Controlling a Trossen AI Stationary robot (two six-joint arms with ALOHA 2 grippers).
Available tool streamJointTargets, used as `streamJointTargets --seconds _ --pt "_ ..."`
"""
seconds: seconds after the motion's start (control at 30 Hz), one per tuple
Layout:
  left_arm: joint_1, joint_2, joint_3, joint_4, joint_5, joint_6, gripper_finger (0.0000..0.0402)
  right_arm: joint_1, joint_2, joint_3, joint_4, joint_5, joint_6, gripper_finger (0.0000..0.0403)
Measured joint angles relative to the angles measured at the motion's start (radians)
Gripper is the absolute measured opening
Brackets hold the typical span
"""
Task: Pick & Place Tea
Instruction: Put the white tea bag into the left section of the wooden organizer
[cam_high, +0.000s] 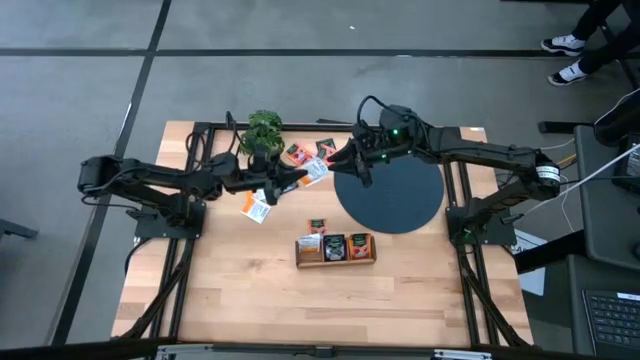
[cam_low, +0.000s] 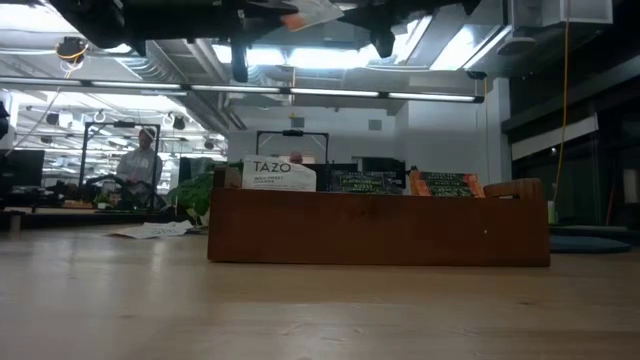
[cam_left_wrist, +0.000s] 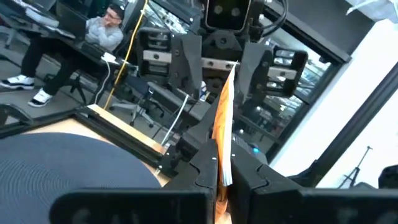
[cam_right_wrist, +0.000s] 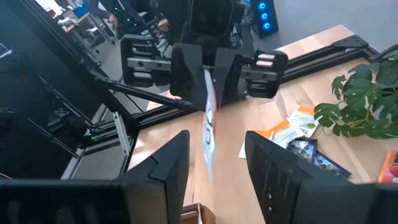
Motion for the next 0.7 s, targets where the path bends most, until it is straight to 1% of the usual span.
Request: streamJointTargets --seconds 0.07,0.2,0.33,0.47,0.7 --pt "0.0 0.013 0.01 0.035 -0.001 0.02 0.0008 0.004 0.0 0.0 -0.001 0.0 0.0 0.0157" --pt "0.003 0.034 0.03 0.034 -0.003 0.049 0.0006 0.009 0.0 0.0 -0.001 -0.002 0.003 0.0155" --pt "0.003 0.053 0.044 0.033 -0.002 0.05 0.0007 0.011 0.0 0.0 0.004 -0.002 0.008 0.0139" --pt "0.003 0.059 0.047 0.033 -0.002 0.05 0.0006 0.011 0.0 0.0 0.008 -0.002 0.001 0.0102" --pt "0.003 0.059 0.047 0.033 -0.001 0.05 0.0008 0.011 0.0 0.0 0.014 -0.002 -0.01 0.0013"
